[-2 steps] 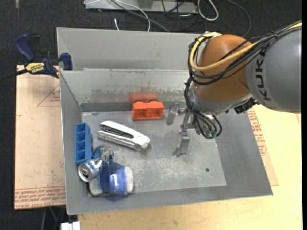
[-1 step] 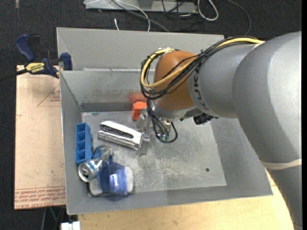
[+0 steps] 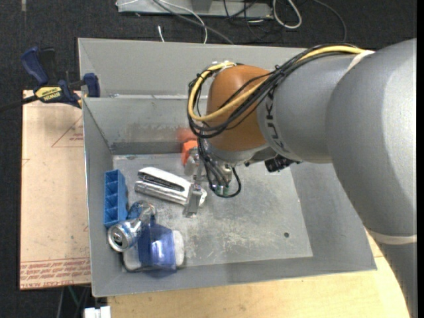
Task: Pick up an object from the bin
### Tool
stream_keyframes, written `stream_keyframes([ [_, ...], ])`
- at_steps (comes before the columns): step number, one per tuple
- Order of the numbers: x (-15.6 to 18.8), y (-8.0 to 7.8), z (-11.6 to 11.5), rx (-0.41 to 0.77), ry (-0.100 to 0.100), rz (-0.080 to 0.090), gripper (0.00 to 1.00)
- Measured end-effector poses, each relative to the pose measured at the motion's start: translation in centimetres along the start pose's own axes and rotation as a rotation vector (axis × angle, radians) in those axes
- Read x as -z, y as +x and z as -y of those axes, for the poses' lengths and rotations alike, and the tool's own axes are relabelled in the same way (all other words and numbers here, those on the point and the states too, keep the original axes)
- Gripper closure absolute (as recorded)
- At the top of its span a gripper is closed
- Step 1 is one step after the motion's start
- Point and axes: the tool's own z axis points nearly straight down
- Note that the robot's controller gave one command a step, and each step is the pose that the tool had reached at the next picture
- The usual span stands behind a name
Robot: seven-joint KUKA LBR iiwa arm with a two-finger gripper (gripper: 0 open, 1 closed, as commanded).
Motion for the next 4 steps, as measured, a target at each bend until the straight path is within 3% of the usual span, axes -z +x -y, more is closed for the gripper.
stream_keyframes([
  [1, -2.4, -0.1, -0.8, -0.103, -0.002, -0.005, 0.00],
  [2, -5.3, -1.4, 0.7, -0.109, -0.003, 0.004, 0.00],
  [3, -5.2, -0.3, 0.1, -0.192, -0.007, 0.003, 1.00],
  [4, -5.2, -0.3, 0.1, -0.192, -0.007, 0.003, 1.00],
])
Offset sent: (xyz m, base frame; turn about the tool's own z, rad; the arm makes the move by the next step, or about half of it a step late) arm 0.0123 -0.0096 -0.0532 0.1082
